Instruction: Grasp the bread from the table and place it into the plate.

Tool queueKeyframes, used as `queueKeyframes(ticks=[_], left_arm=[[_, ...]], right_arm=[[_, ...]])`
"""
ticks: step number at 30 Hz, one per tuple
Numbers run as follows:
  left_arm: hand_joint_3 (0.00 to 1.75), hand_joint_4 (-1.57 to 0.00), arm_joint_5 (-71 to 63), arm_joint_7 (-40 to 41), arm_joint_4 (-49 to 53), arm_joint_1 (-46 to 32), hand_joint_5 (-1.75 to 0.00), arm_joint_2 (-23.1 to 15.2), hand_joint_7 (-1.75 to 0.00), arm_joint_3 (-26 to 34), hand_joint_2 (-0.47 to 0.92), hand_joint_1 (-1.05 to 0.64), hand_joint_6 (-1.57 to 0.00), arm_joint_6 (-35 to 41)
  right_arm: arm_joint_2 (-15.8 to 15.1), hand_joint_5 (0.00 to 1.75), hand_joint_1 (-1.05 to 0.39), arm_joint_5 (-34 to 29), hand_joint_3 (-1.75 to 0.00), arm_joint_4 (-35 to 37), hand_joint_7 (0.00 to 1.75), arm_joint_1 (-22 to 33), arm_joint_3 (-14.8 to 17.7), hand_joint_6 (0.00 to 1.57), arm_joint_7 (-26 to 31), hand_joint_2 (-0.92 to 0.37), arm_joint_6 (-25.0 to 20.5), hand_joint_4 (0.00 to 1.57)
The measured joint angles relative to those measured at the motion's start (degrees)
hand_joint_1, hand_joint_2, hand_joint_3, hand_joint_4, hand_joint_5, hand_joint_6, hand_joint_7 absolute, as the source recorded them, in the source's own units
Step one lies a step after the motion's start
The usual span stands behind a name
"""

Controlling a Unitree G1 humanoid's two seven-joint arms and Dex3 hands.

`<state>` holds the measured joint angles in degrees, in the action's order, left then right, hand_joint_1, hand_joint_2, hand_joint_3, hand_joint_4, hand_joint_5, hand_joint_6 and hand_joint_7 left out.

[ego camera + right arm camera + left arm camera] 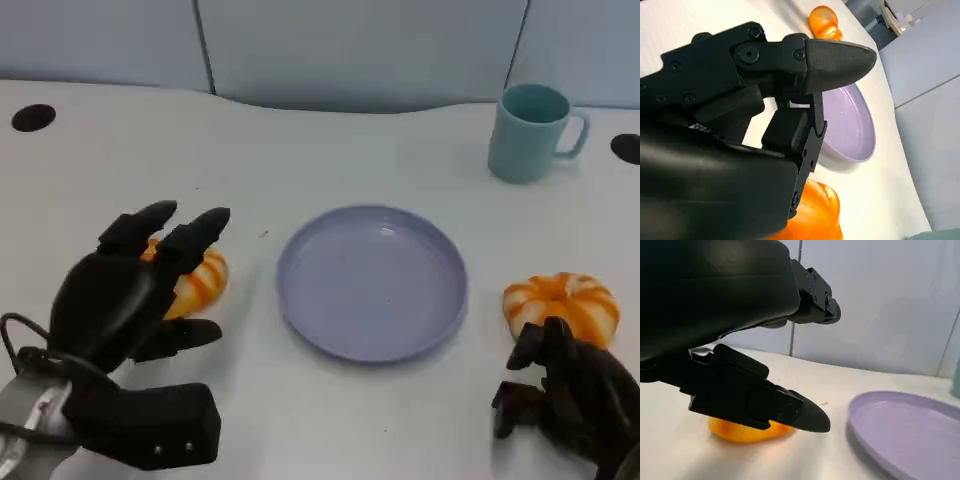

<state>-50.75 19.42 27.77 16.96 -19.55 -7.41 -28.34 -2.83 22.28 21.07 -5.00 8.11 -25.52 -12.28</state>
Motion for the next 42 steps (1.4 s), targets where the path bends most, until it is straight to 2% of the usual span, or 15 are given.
queueKeyframes(ticks=[13,15,20,22,25,32,38,42], left_arm=[[0.03,-0.04,0.89,1.75,-1.31,0.05,-0.14,-2.11,-0.01,-4.66,0.92,-0.71,-0.18,3.44],[0.01,-0.01,0.23,1.82,-0.75,0.88,-0.1,-2.37,0.0,-5.71,0.86,-0.67,-0.14,4.94],[0.0,0.0,-4.44,-5.68,22.18,17.96,-0.02,0.09,0.0,-13.39,0.85,-0.65,-0.08,15.67],[0.0,0.0,-4.45,-6.92,29.67,23.77,-0.01,1.35,0.0,-15.97,0.84,-0.65,-0.07,17.36],[0.0,0.0,-4.25,-6.94,35.77,28.5,0.0,2.74,0.0,-18.99,0.82,-0.65,-0.07,18.1],[0.0,0.0,-3.52,-6.94,42.25,31.37,0.0,4.18,0.0,-22.88,0.81,-0.66,-0.07,18.9],[0.0,0.0,-1.84,-7.07,43.99,32.19,0.0,4.45,0.0,-24.81,0.82,-0.69,-0.06,19.49],[0.0,0.0,-1.61,-9.8,46.54,33.35,0.0,6.13,0.0,-26.44,0.81,-0.69,-0.06,20.35]], right_arm=[[0.01,1.11,-0.44,0.0,-0.48,-0.08,1.08,0.0,0.0,1.18,0.16,-0.92,-0.1,1.34],[0.02,1.11,-0.44,-0.11,-0.47,-0.16,1.08,0.19,-0.02,1.18,0.37,-0.92,-0.05,1.34],[0.6,1.11,-0.45,-0.17,-0.44,-1.0,1.08,0.55,-0.3,1.18,1.03,-0.92,-0.04,1.34],[0.66,1.11,-0.47,-0.26,-0.44,-1.6,1.08,1.05,-0.35,1.19,1.29,-0.92,0.02,1.34],[0.78,1.11,-0.46,-0.26,-0.45,-2.28,1.08,1.51,-0.56,1.19,1.25,-0.92,0.24,1.34],[0.79,1.12,-0.47,-0.17,-0.42,-2.67,1.07,1.85,-0.51,1.2,1.07,-0.92,0.04,1.33],[0.86,1.12,-0.46,-0.17,-0.44,-2.96,1.05,2.22,-0.54,1.2,1.28,-0.92,-0.07,1.32],[0.95,1.13,-0.47,-0.14,-0.45,-4.2,1.06,3.17,-0.54,1.19,1.29,-0.92,0.03,1.32]])
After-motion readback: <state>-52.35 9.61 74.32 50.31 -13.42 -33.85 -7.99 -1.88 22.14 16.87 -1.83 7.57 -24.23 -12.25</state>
